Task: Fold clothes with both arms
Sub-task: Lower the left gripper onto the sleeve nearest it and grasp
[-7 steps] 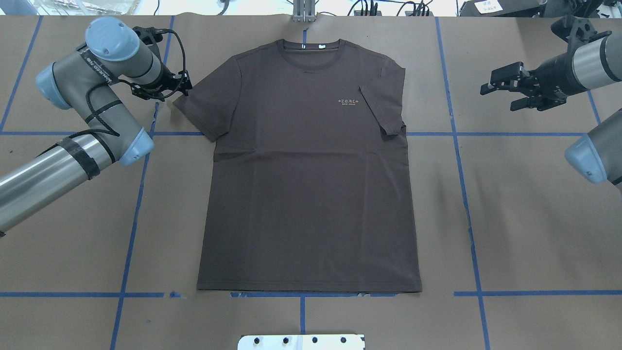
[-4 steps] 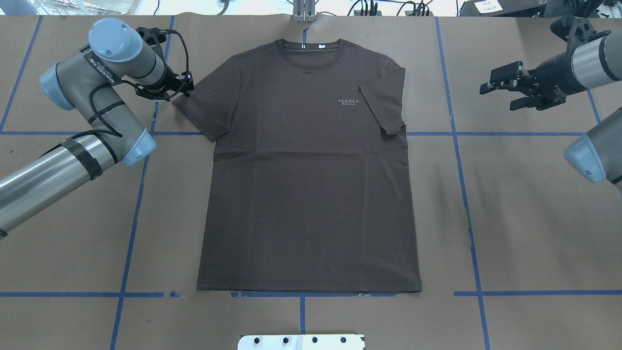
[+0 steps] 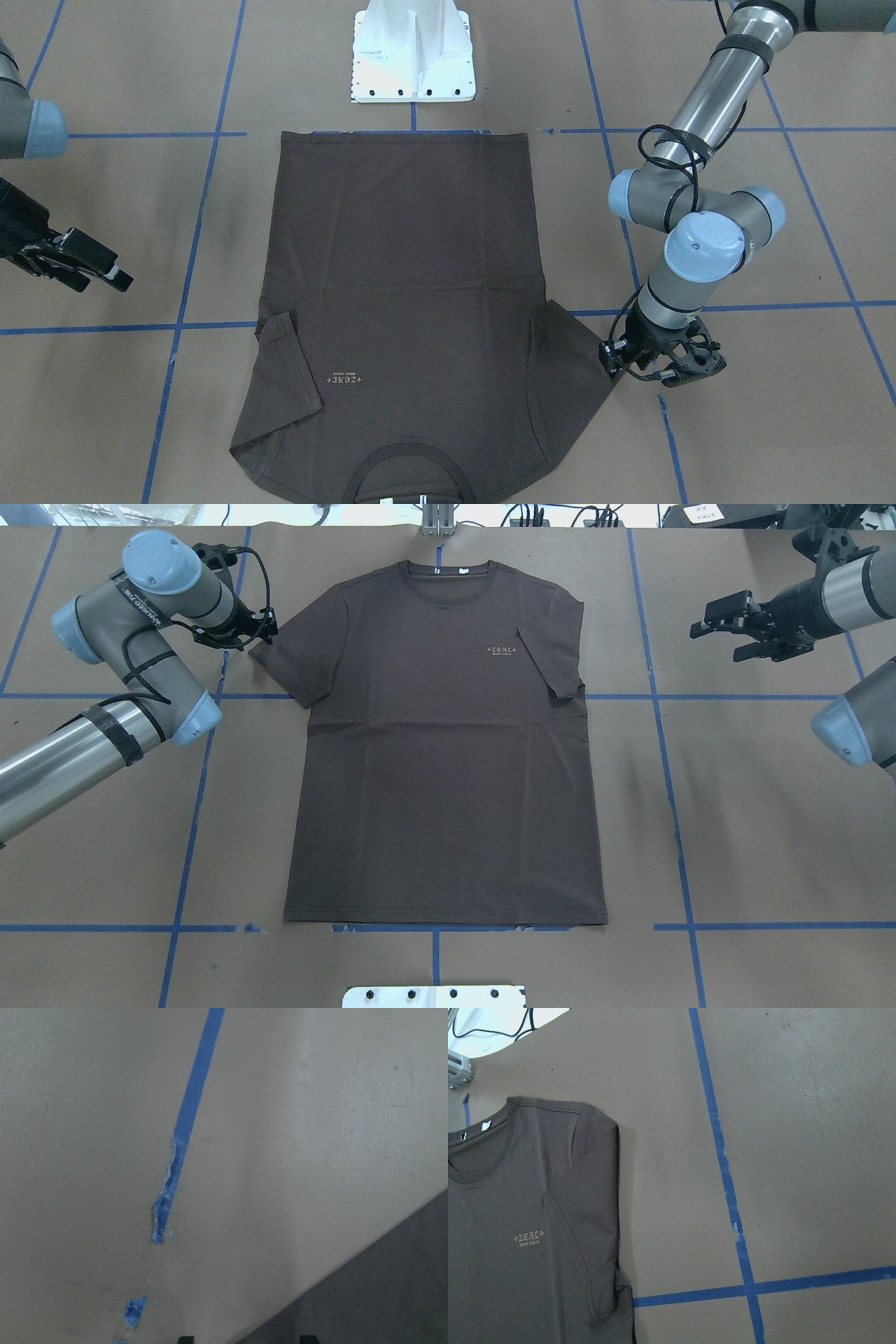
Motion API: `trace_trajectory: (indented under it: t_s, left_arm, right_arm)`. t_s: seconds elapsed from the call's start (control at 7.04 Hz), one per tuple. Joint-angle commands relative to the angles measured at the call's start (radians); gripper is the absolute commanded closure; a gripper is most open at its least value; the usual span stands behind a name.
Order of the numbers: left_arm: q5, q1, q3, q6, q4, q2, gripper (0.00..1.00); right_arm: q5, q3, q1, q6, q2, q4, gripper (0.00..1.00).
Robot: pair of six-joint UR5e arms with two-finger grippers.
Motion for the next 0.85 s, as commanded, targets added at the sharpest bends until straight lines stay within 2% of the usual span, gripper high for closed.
trace_trajectory:
  t_s: [0.0,0.43,0.71]
  left_arm:
    - [0.001,0.001,-0.004,-0.001,0.000,0.013,0.46]
    - [0.000,0.007,-0.004,-0.002,0.001,0.013,0.46]
    - [0.001,0.018,-0.003,-0.004,0.000,0.015,0.50]
  right_arm:
    - [-0.001,-0.001,0.000,0.008,0.002,0.000,0.00]
    - [-0.001,-0.001,0.000,0.008,0.001,0.000,0.00]
    - [-0.001,-0.001,0.000,0.008,-0.001,0.000,0.00]
